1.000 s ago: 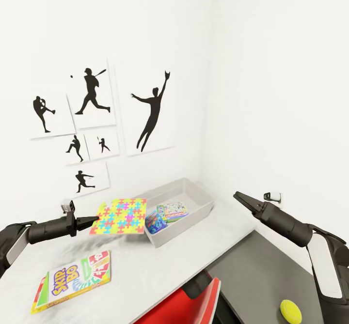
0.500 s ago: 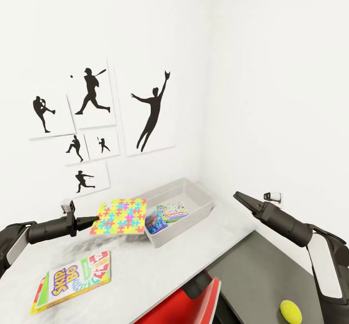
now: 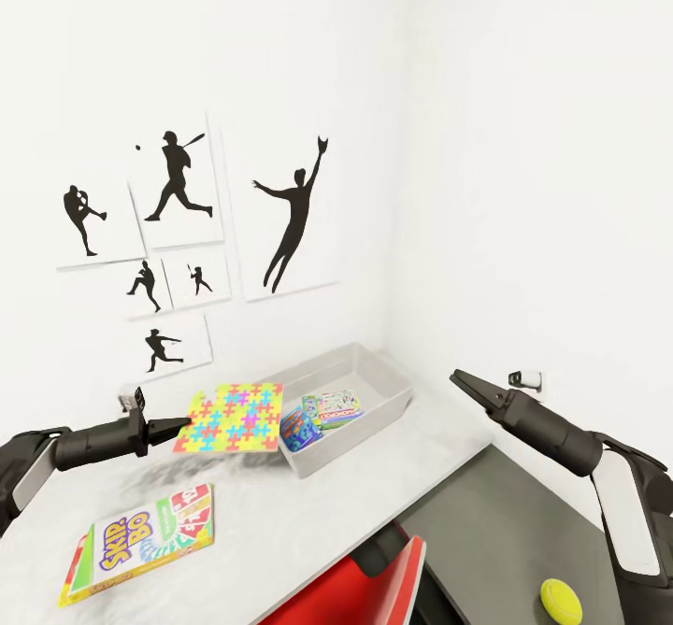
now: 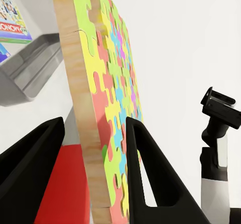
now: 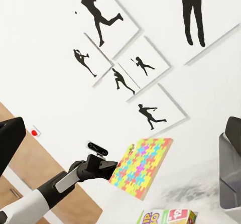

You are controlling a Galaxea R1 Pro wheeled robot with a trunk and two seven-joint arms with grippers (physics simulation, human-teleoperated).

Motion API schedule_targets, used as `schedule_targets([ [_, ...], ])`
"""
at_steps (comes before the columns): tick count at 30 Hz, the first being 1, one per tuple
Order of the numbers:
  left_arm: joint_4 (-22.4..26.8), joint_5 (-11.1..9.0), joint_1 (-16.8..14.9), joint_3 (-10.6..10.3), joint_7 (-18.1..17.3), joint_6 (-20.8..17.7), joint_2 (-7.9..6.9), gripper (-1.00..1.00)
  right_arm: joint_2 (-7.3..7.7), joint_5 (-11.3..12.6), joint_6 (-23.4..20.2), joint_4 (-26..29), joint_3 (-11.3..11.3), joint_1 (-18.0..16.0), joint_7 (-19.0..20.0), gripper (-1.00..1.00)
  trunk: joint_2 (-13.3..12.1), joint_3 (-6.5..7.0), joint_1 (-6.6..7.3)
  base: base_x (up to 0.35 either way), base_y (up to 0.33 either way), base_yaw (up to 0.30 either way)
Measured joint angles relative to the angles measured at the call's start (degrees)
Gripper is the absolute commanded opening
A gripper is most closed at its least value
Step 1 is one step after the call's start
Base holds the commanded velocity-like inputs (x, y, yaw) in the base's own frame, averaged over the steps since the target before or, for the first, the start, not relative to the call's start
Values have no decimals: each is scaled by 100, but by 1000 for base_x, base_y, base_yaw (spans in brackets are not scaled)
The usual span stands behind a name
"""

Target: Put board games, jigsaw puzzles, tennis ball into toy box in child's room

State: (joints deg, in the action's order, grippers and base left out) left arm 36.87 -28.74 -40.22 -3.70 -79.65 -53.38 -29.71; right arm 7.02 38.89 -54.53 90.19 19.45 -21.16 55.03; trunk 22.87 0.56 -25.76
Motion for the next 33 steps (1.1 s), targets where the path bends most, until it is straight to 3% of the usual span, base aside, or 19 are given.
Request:
schedule_targets([
  [8, -24, 3, 0, -6, 9, 153, 12, -100, -6, -5, 0, -7, -6, 0, -2, 100, 0, 0, 0, 0, 0, 0],
  [12, -33, 1, 0, -8, 53, 296, 106, -100, -4, -8, 0, -21, -3, 0, -2, 100, 0, 0, 0, 0, 0, 0],
  [15, -74, -9, 1, 6, 286, 321, 326, -100, 3, -4, 0, -25, 6, 0, 3, 100, 0, 0, 0, 0, 0, 0],
  [17, -81, -24, -2, 31, 640, 295, 554, -100, 17, 2, 0, -26, 11, 0, 8, 100, -1, 0, 0, 0, 0, 0],
  [21, 7, -65, -62, 51, 1029, 91, 790, -100, 48, -1, 0, -26, 17, 0, 2, 100, 0, 0, 0, 0, 0, 0],
  [25, 41, -80, -398, 57, 1200, -228, 991, -100, 65, 0, 0, -32, 32, 0, -47, 100, 0, 1, 0, 0, 0, 0],
  [28, 39, -73, -717, 59, 1519, -318, 1215, -100, 75, -1, -1, -28, 113, 0, -186, 100, 0, 0, 0, 0, 0, 0],
  [33, 35, -112, -1067, 196, 2454, -368, 1658, -100, 80, 2, -7, -27, 267, 0, -367, 100, 0, 0, 0, 0, 0, 0],
])
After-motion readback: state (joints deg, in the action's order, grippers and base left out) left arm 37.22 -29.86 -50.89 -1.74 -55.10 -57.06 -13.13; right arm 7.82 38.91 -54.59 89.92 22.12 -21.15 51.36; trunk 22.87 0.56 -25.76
